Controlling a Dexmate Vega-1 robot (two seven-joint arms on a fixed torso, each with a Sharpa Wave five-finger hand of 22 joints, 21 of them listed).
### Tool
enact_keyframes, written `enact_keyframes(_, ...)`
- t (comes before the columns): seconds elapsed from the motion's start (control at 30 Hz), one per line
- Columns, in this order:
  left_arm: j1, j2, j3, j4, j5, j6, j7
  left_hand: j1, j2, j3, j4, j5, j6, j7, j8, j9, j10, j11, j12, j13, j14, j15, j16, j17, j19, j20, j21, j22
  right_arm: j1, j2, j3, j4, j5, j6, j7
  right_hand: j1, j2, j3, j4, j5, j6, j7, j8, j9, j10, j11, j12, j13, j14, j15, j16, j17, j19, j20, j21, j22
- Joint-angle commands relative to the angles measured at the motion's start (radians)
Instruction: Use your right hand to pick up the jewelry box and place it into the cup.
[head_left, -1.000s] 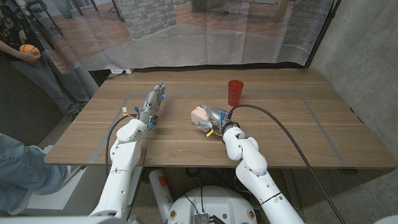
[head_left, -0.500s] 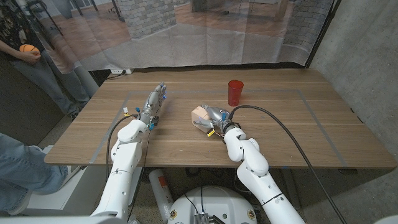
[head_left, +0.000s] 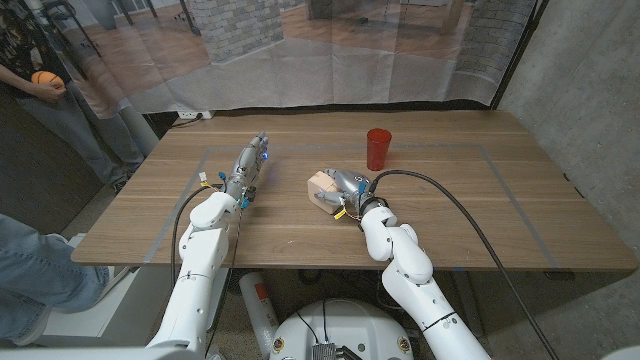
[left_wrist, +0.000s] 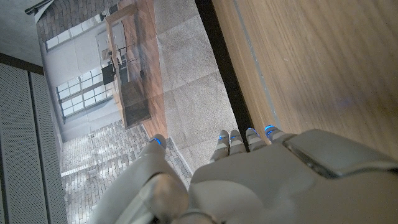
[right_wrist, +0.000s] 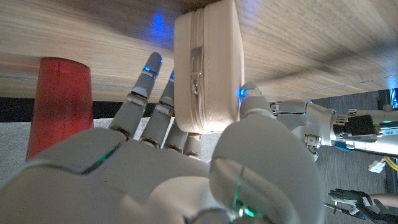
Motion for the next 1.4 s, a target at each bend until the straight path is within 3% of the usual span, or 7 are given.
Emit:
enact_keyframes(0.03,-0.004,-0.001,0.003,0.004,0.003,0.002,0.002,0.008,0.005,-0.003,-0.002,-0.001,0.000,-0.004,0.003,0.004,0.006,0.002,0.002,0.004,0.005,-0.002,0.002,0.004,-0.040,0.004,0.000,0.005,-0.005,0.005,0.000,0.011,-0.003,-0.007,-0.033,0.055,0.021,0.020,-0.003,-0.015,0.044,-0.012,0.013,0.003,0.064,-0.035,0.022,0.008,0.037,-0.096,0.019,0.012,0.012,-0.018,0.014,0.006)
enact_keyframes(0.13,-0.004,-0.002,0.004,0.004,0.004,0.003,0.003,0.009,0.006,-0.004,-0.002,-0.001,-0.002,-0.007,0.002,0.004,0.006,0.002,0.002,0.004,0.005,-0.002,0.002,0.004,-0.040,0.005,0.000,0.005,-0.007,0.006,0.001,0.014,0.001,-0.005,-0.046,0.078,0.024,0.025,-0.003,-0.025,0.070,-0.021,0.018,0.003,0.092,-0.047,0.029,0.009,0.065,-0.111,0.037,0.024,0.025,-0.045,0.022,0.008)
enact_keyframes(0.3,-0.005,-0.004,0.004,0.006,0.005,0.004,0.005,0.009,0.006,-0.004,-0.002,-0.001,-0.002,-0.007,0.002,0.004,0.006,0.001,0.002,0.004,0.005,-0.002,0.002,0.004,-0.040,0.006,0.000,0.005,-0.009,0.006,0.002,0.013,0.007,-0.001,-0.059,0.106,0.028,0.035,-0.008,-0.030,0.086,-0.024,0.020,0.003,0.111,-0.051,0.032,0.010,0.074,-0.117,0.043,0.031,0.030,-0.054,0.026,0.009)
enact_keyframes(1.4,-0.007,0.001,0.015,-0.021,0.017,0.019,0.007,0.014,0.010,-0.005,-0.004,-0.002,0.000,-0.004,0.003,0.004,0.007,-0.003,0.002,0.004,0.005,-0.002,0.000,0.003,-0.042,0.006,-0.001,0.005,-0.009,-0.004,0.024,-0.047,0.013,0.029,-0.078,0.101,0.026,0.030,0.017,-0.056,0.103,-0.026,0.012,0.003,0.116,-0.055,0.019,0.013,0.063,-0.104,0.035,0.043,0.034,-0.052,0.036,0.012)
